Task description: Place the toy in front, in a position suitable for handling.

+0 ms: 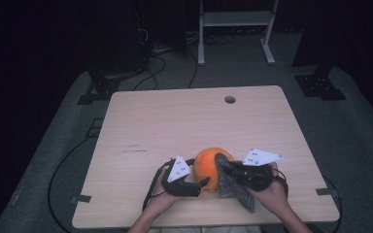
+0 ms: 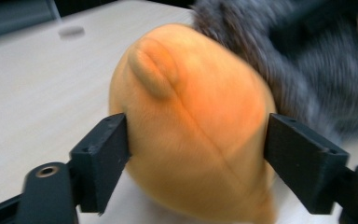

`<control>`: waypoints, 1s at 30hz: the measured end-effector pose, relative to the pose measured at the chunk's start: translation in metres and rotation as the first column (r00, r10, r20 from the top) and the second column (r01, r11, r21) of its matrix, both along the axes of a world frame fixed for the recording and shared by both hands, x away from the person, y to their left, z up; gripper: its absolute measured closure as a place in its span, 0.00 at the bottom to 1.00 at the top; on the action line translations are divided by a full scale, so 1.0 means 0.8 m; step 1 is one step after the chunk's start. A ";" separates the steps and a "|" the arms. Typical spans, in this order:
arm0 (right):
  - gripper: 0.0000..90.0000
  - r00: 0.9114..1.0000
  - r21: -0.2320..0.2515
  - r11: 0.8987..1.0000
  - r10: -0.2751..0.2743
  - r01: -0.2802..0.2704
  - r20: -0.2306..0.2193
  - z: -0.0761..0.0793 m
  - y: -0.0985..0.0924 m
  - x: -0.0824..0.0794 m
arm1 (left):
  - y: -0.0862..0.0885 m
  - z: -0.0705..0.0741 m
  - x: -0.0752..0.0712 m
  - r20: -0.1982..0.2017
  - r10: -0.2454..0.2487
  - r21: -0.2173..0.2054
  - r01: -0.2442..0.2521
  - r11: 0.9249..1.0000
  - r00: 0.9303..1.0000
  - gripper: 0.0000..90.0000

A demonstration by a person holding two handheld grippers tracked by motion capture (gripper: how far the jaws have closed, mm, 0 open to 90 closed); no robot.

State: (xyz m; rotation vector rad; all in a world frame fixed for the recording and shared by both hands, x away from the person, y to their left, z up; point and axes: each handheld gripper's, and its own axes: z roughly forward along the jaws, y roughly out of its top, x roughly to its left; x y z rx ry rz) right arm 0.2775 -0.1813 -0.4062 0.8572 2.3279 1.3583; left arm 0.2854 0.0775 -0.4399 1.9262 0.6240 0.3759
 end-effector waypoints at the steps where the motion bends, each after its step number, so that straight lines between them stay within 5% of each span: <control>1: 0.88 1.000 0.000 1.000 0.000 0.000 0.000 0.000 0.000 0.000 | 0.000 0.000 0.000 0.000 0.000 0.000 0.000 1.000 1.000 0.27; 3: 0.87 1.000 -0.007 1.000 0.028 -0.028 0.010 0.001 0.011 -0.007 | -0.007 0.002 -0.008 0.072 0.004 0.078 -0.009 0.997 0.997 0.34; 6: 0.87 0.997 0.020 0.998 0.064 -0.065 0.042 0.011 0.020 -0.015 | -0.008 0.001 -0.011 0.103 -0.018 0.084 0.009 0.996 0.994 0.41; 9: 0.87 0.996 0.009 0.998 0.054 -0.054 0.067 0.016 0.025 -0.013 | -0.010 0.001 -0.016 0.161 -0.066 0.134 0.044 0.990 0.985 0.44; 12: 0.87 0.999 0.018 1.000 0.018 -0.019 0.037 0.013 0.012 -0.001 | -0.005 0.000 -0.012 0.134 -0.062 0.104 0.048 0.993 0.989 0.43; 16: 0.87 0.999 0.013 0.999 0.033 -0.033 -0.020 0.008 0.009 -0.001 | -0.002 0.004 -0.004 0.035 -0.021 0.034 0.020 0.999 0.999 0.29; 18: 0.87 0.998 0.006 0.998 0.068 -0.068 -0.014 0.010 0.018 -0.008 | -0.004 0.004 -0.005 0.040 -0.018 0.029 0.017 0.999 0.999 0.33; 20: 0.87 0.996 -0.007 0.997 0.083 -0.082 0.017 0.016 0.029 -0.014 | -0.009 0.002 -0.013 0.124 -0.048 0.084 0.037 0.996 0.991 0.41; 22: 0.87 0.996 -0.010 0.997 0.082 -0.082 0.040 0.021 0.035 -0.015 | -0.011 0.002 -0.017 0.167 -0.072 0.120 0.053 0.991 0.983 0.44; 30: 0.88 1.000 0.031 0.999 -0.018 0.019 -0.022 0.013 -0.006 0.009 | 0.001 0.000 -0.011 0.153 -0.079 0.120 0.060 0.991 0.985 0.46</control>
